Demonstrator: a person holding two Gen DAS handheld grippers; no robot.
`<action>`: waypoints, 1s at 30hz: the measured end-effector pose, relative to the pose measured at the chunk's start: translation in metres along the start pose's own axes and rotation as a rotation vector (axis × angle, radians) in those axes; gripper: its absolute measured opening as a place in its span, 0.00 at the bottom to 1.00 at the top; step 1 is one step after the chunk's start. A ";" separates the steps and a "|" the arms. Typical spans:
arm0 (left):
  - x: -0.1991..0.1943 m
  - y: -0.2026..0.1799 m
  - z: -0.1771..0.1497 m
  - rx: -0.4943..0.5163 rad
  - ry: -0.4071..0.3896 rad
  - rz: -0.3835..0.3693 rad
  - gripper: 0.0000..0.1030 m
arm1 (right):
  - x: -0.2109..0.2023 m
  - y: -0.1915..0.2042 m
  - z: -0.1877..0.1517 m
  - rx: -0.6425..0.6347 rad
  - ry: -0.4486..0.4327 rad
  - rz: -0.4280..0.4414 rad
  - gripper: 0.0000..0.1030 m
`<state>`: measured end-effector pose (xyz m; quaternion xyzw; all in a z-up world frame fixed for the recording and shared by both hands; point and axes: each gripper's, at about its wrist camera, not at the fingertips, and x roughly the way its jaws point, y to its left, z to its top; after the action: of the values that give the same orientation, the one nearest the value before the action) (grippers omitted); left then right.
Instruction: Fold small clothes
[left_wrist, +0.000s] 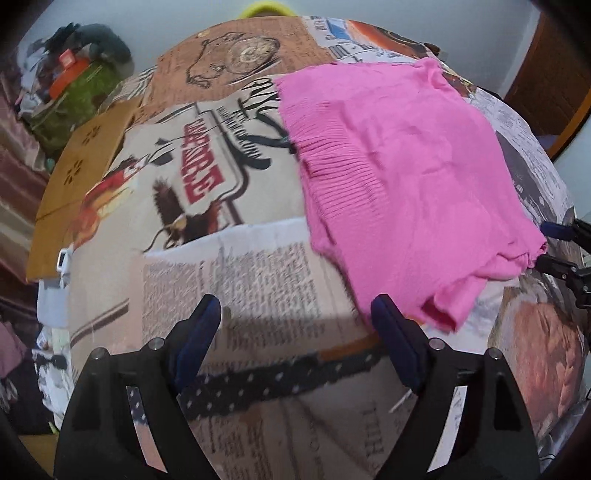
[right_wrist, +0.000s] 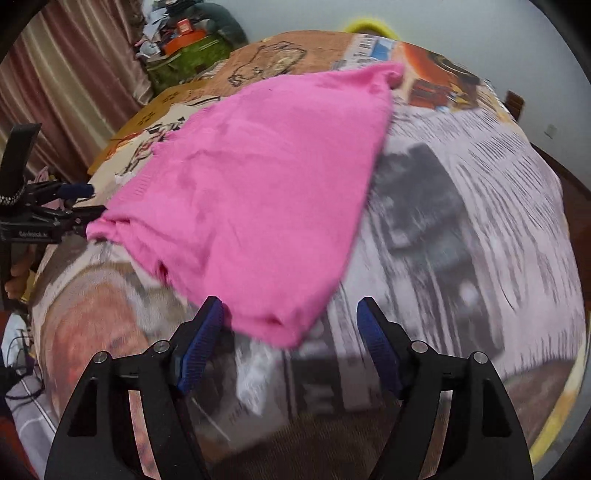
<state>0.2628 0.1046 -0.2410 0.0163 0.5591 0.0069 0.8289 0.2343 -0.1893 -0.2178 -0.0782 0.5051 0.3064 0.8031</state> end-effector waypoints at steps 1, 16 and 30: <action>-0.004 0.003 -0.002 -0.013 -0.004 -0.006 0.81 | -0.002 0.000 -0.004 0.031 -0.010 -0.022 0.69; -0.016 -0.036 -0.017 0.001 -0.001 -0.149 0.82 | -0.011 0.005 -0.021 0.111 -0.028 0.024 0.69; 0.007 -0.054 0.002 0.100 -0.069 -0.060 0.77 | 0.006 0.026 -0.007 -0.043 -0.031 -0.016 0.73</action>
<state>0.2667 0.0510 -0.2486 0.0412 0.5301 -0.0466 0.8457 0.2165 -0.1691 -0.2214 -0.0947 0.4850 0.3121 0.8114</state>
